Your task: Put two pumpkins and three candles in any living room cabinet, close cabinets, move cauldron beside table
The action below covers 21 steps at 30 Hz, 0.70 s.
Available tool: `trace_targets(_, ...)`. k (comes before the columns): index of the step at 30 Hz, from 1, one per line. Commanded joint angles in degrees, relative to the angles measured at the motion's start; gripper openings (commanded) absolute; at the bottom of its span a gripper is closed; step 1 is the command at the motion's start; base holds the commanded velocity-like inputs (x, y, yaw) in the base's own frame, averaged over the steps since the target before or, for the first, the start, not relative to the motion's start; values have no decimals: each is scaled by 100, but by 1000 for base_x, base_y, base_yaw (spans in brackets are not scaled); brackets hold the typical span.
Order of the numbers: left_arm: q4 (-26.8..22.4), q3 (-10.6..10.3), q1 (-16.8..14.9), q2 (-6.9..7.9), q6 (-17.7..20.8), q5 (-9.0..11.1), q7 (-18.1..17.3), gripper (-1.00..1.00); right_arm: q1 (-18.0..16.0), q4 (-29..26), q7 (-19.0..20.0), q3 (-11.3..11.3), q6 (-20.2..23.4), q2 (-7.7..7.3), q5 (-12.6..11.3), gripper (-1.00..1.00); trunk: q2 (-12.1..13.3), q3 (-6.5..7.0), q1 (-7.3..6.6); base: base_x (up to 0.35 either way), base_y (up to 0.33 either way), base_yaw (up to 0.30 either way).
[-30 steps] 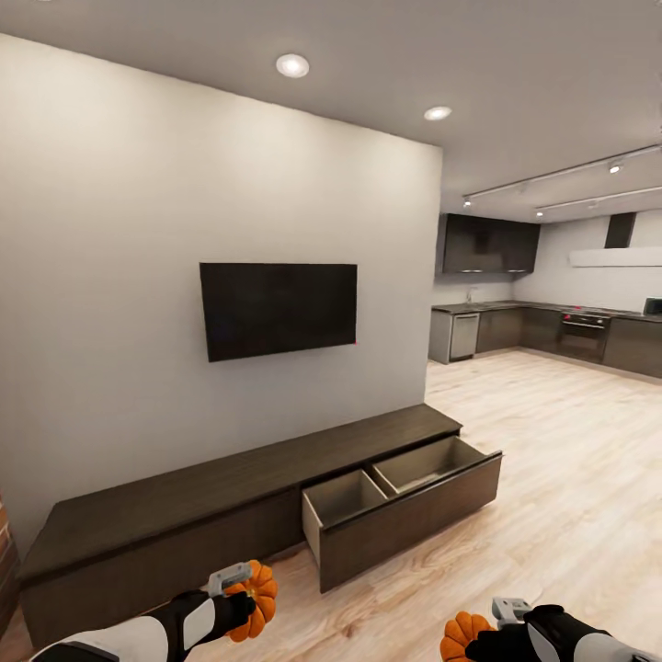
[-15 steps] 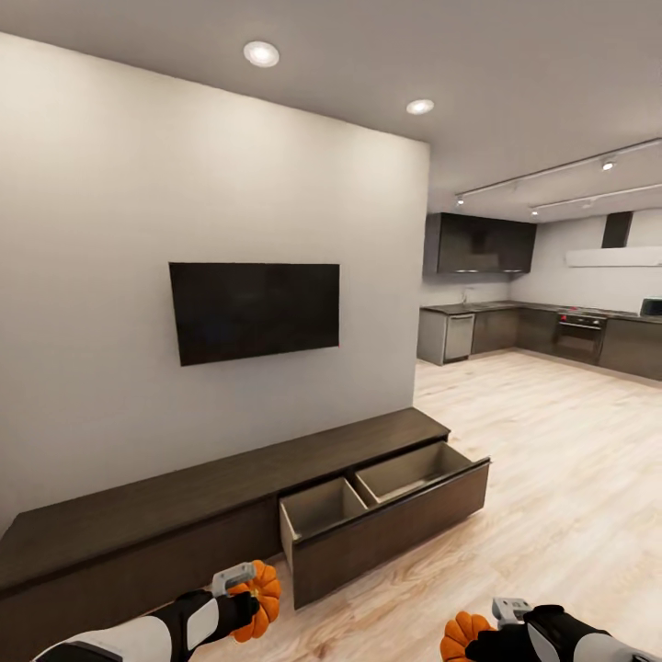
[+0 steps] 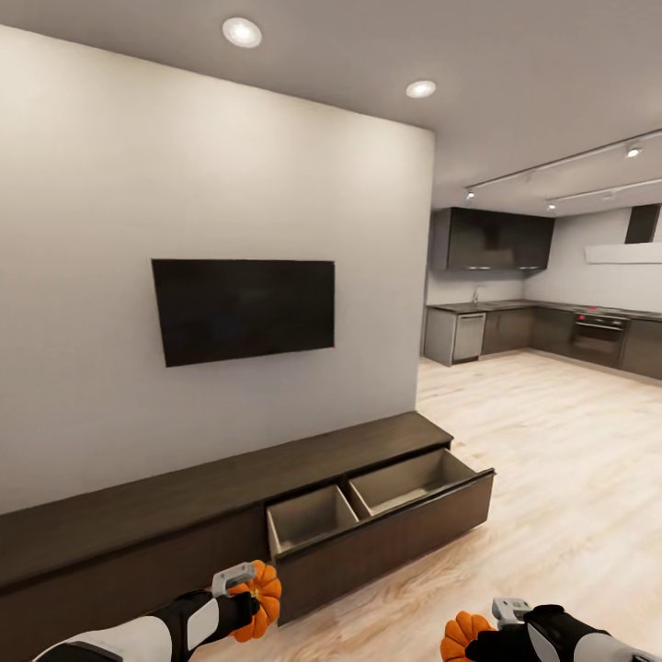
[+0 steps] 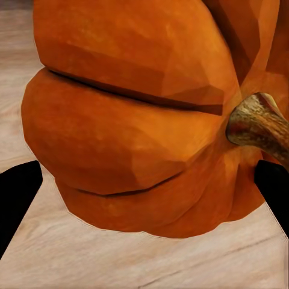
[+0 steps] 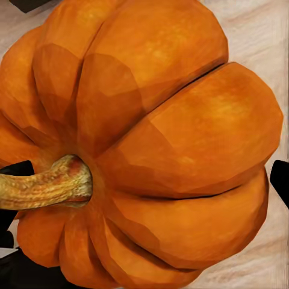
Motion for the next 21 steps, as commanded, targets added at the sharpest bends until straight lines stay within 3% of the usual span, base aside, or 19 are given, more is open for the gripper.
trace_targets(1, 14, -37, -13, -3, 2, 59, -18, -100, -5, 6, 28, 22, 17, 0, -70, -100, -7, -14, 3, 223, -284, 99)
trace_targets(10, 14, -37, -10, -59, 2, -126, -18, -100, -5, 8, 28, 22, 17, 0, -74, -100, -7, -23, 3, 222, -284, 17)
trace_targets(21, 14, -37, -17, -83, 2, -171, -18, -100, -5, 6, 28, 22, 17, 0, -72, -100, -7, -23, 3, 191, -298, 57)
